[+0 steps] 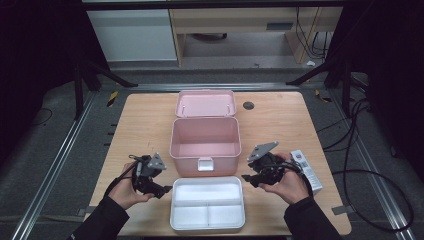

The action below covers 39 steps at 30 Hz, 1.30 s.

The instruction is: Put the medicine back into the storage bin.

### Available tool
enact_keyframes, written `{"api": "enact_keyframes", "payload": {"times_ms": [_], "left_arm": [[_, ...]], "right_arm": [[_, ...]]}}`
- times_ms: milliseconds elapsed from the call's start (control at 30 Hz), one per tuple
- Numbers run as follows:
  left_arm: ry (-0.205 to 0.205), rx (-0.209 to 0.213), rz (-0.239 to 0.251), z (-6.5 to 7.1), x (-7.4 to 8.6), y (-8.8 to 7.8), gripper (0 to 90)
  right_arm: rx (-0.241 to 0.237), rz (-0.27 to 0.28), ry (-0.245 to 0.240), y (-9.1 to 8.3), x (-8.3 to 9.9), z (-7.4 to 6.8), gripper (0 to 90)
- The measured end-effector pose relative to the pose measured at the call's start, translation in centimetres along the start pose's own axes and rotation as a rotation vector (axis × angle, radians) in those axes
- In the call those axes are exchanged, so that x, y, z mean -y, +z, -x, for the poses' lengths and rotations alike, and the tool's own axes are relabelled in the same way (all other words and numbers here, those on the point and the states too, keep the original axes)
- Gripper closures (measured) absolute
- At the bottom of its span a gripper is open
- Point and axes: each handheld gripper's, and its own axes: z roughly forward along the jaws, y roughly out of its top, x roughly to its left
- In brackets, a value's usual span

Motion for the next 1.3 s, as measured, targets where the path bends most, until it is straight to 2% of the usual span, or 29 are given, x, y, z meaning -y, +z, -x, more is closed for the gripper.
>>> {"api": "enact_keyframes", "payload": {"times_ms": [100, 200, 433, 533, 600, 800, 967, 1067, 1300], "left_arm": [[-0.12, -0.052, 0.067, -0.9, 0.6, -0.2, 27.1], [-0.194, -0.083, 0.098, -1.6, 1.2, 0.0, 26.1], [-0.271, -0.128, 0.156, -3.2, 2.6, -1.1, 26.0], [-0.282, -0.142, 0.167, -3.5, 3.2, -1.4, 26.3], [-0.283, -0.16, 0.161, -3.7, 3.6, -1.5, 26.4], [-0.281, -0.183, 0.15, -4.1, 4.3, -1.5, 26.6], [-0.292, -0.188, 0.141, -4.2, 4.6, -1.2, 27.1], [-0.288, -0.178, 0.133, -4.1, 4.6, -0.9, 27.5], [-0.271, -0.181, 0.114, -4.0, 4.6, -0.6, 27.7]], "right_arm": [[0.038, 0.032, 0.043, -0.9, -0.2, 0.8, 50.3], [0.12, 0.038, 0.073, -1.5, -0.2, 1.4, 49.5], [0.198, 0.08, 0.192, -3.1, 0.0, 2.8, 48.9], [0.228, 0.103, 0.247, -3.9, 0.1, 3.2, 46.4], [0.249, 0.106, 0.261, -4.4, 0.3, 3.3, 45.0], [0.309, 0.076, 0.329, -5.4, 1.7, 4.4, 42.1], [0.369, 0.055, 0.353, -6.1, 3.0, 5.1, 40.0], [0.38, 0.051, 0.389, -6.4, 3.9, 5.6, 37.4], [0.4, 0.001, 0.414, -6.2, 5.8, 6.4, 34.9]]}}
